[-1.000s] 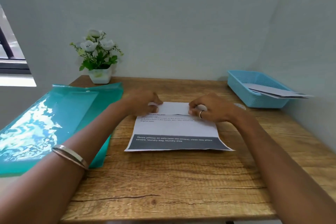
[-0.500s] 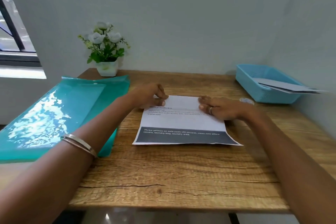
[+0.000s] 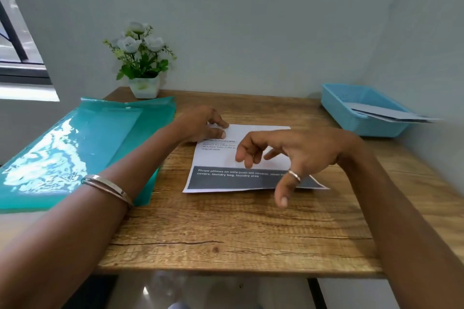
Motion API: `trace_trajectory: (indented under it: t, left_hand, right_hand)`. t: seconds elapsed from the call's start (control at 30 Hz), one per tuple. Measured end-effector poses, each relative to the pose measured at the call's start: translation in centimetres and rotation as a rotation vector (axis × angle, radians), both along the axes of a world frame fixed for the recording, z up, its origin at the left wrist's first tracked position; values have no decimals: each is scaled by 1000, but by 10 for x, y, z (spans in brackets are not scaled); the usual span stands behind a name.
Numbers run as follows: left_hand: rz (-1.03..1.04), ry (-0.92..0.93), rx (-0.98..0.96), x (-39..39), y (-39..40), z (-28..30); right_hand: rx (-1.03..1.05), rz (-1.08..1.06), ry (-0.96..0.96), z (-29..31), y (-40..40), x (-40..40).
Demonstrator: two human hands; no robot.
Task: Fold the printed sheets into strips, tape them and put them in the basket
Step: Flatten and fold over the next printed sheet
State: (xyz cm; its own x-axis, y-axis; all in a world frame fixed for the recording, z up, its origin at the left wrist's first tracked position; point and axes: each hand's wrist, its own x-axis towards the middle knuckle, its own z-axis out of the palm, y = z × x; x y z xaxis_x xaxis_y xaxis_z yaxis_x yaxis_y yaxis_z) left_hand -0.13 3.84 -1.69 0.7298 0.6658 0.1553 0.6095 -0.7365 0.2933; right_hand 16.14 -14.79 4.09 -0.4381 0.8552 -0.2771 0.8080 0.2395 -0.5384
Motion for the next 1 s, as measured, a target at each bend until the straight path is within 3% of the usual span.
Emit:
trace_trajectory:
  t: [0.13,0.27,0.37,0.47,0.7,0.83,1.0]
  left_hand:
    - [29,-38,-2,0,-3,1]
    - [-15,-21,-18,1,-2,3]
    - [-40,-190,-226,-9,-1,4]
    - [-90,-340,-428,-15,-9,10]
    - [-172,1,-452,-19,-14,22]
    - [-162,152,-324,-19,-6,21]
    - [-174,279,-224,-14,-4,17]
  right_hand:
    - [75,-57,-99,-9,8,-2]
    - [319,-196,-13,1,10,12]
    - [485,-297,-80,-1,14,18]
    - [522,-331,-192,-13,23,19]
    - [475,-212,-276,-40,41,25]
    - [464,-149,-365,-48,44,29]
    - [509,-201,-223,-52,47,13]
